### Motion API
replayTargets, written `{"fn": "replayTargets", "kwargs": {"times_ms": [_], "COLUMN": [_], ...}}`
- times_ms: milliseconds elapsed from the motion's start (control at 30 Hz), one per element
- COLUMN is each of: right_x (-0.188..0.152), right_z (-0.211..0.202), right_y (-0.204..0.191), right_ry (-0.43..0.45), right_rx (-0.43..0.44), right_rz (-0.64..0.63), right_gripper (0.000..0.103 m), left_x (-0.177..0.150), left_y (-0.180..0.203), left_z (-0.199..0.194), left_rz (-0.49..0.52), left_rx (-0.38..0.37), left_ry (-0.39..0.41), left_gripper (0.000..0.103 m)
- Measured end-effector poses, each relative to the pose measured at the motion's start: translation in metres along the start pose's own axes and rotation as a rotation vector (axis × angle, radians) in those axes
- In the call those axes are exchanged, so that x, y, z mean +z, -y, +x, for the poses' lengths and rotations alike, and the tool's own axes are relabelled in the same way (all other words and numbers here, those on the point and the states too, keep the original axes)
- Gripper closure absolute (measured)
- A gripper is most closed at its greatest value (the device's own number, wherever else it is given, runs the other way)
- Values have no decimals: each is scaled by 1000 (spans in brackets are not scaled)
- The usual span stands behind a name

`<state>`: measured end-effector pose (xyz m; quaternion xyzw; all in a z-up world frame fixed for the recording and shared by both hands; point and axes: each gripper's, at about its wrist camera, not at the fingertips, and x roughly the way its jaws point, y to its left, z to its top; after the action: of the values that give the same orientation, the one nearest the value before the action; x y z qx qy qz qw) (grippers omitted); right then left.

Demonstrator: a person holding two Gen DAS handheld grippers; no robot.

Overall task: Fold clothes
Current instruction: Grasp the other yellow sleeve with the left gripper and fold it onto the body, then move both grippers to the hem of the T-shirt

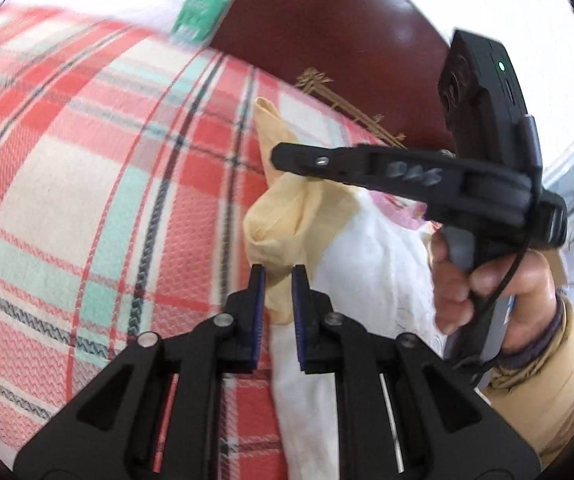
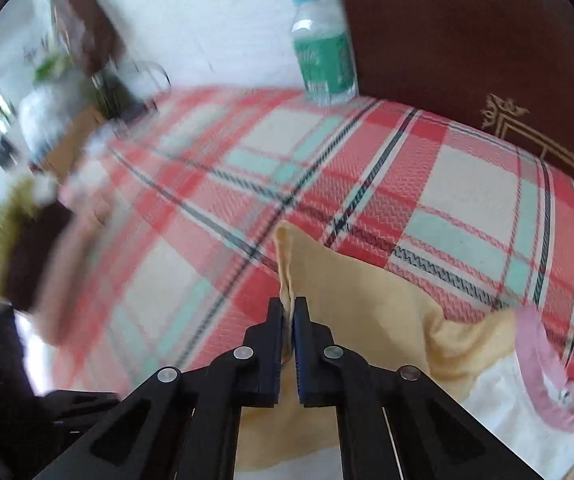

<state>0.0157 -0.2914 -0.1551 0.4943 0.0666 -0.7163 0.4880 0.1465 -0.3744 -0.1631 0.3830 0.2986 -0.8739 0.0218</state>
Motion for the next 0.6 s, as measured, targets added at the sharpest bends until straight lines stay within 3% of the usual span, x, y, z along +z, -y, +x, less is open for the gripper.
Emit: {"fn": "replayTargets", "kwargs": {"times_ms": [167,300,467,600], "right_x": [-23,-45,-75,-90], "right_z": [-55,-87,-97,-101], "right_y": [45,82,127,137], "right_ry": [110,173,150,110], "right_rx": [149,178,119,10], "right_rz": [140,200,302,277], "right_gripper": [98,98,94,81], "left_x": [-2,-11,-22,-31], "left_y": [45,76,96,96], "left_z": [-7,6,17,15], "left_rz": [147,235,300,320], "left_rx": [-35,-81,-115,-112], "left_ry": [16,-37,-102,-131], "left_gripper": [88,88,88,88]}}
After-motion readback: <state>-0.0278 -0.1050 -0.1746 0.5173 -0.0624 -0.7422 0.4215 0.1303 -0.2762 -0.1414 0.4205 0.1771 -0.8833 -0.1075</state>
